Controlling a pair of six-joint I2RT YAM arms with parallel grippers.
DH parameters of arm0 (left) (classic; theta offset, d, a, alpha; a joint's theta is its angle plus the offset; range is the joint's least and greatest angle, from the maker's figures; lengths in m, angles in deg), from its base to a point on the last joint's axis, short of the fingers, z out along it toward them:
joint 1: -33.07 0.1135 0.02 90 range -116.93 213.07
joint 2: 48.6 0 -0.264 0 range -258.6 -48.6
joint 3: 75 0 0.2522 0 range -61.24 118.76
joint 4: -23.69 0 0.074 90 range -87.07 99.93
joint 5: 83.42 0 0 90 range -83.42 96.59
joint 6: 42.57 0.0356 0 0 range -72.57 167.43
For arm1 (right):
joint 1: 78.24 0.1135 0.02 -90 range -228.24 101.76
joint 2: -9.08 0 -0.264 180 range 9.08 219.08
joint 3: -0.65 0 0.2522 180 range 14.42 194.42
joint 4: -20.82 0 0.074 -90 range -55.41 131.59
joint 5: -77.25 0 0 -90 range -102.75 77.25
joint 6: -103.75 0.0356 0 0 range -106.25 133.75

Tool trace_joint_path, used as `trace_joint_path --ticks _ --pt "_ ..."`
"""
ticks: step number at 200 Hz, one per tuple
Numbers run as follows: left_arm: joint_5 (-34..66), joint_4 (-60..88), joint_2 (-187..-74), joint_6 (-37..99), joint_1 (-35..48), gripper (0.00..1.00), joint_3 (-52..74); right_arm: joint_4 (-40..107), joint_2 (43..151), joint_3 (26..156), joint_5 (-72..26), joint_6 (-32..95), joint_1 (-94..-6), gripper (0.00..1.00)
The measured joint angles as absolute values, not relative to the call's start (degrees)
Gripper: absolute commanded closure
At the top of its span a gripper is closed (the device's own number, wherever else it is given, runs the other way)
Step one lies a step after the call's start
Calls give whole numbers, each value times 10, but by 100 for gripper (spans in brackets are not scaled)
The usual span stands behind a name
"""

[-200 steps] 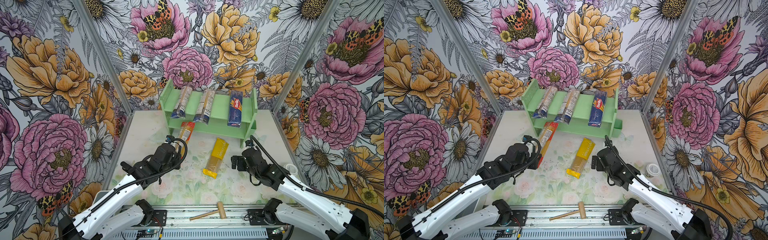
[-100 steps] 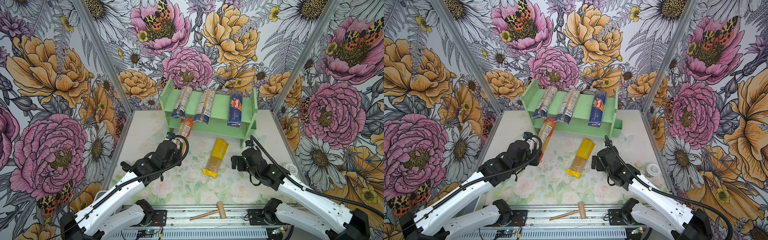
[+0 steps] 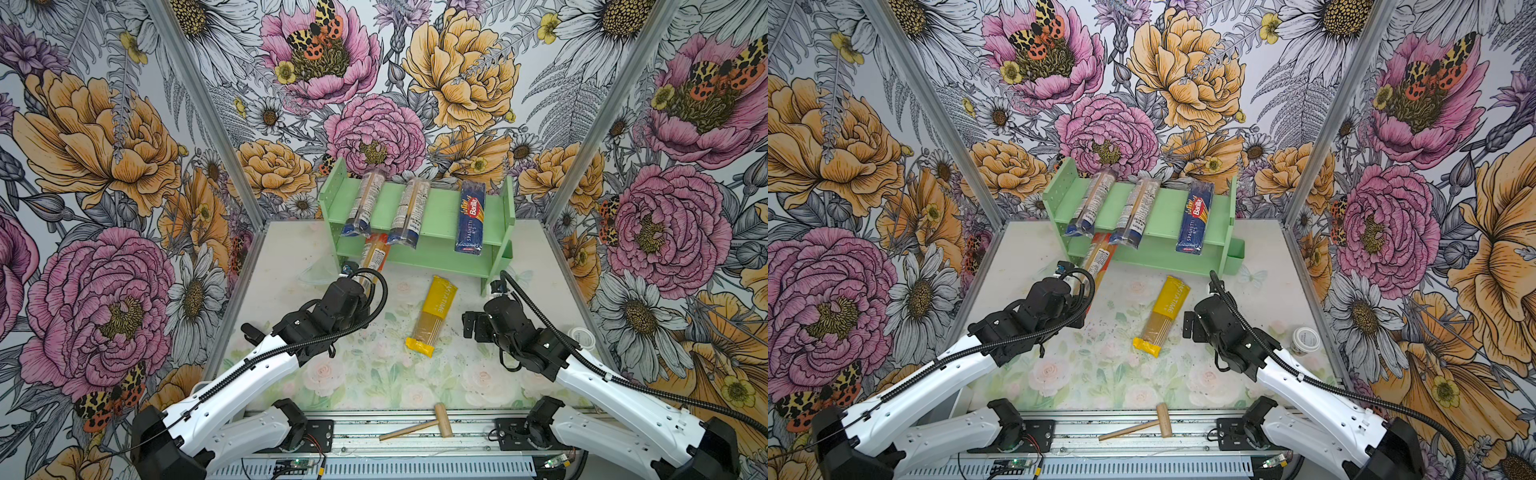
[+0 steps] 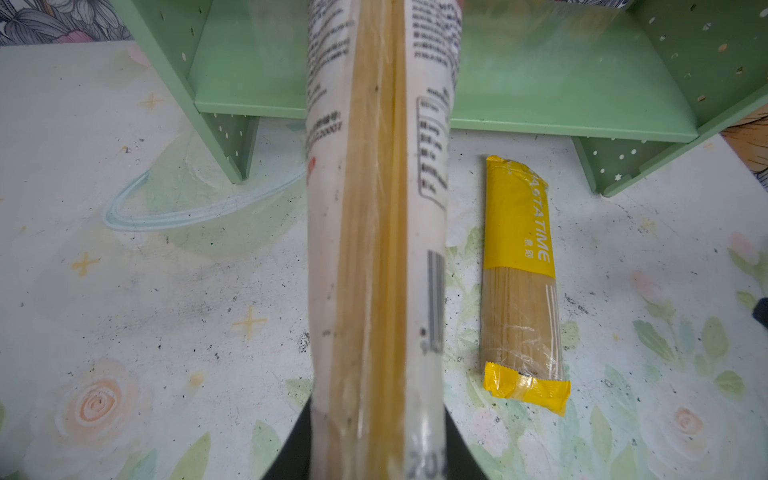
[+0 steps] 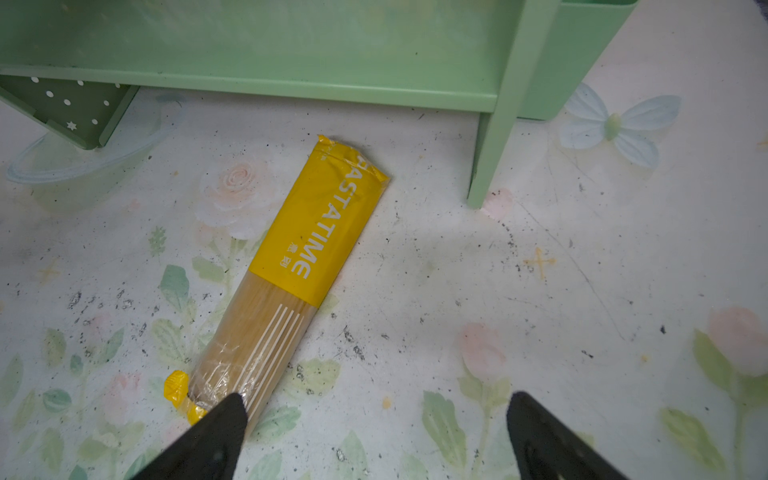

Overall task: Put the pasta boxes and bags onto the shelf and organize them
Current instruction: 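Swing the held bag upright and carry it toward the shelf's lower tier, then raise the held bag with the left gripper toward the shelf's upper tier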

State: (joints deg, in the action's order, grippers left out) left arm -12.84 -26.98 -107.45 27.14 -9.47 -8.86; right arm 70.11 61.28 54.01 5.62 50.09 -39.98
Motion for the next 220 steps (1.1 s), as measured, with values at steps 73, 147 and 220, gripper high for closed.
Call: trace_joint_path --ticks 73,147,220 --pt "-176 -242 -1087 276 -103 100 -87 701 613 540 56 501 -400 0" --pt "-188 -232 -1131 282 -104 100 -64 701 613 540 57 501 -401 1" --pt "-208 -226 -1141 282 -104 100 -61 701 613 540 61 501 -401 0"
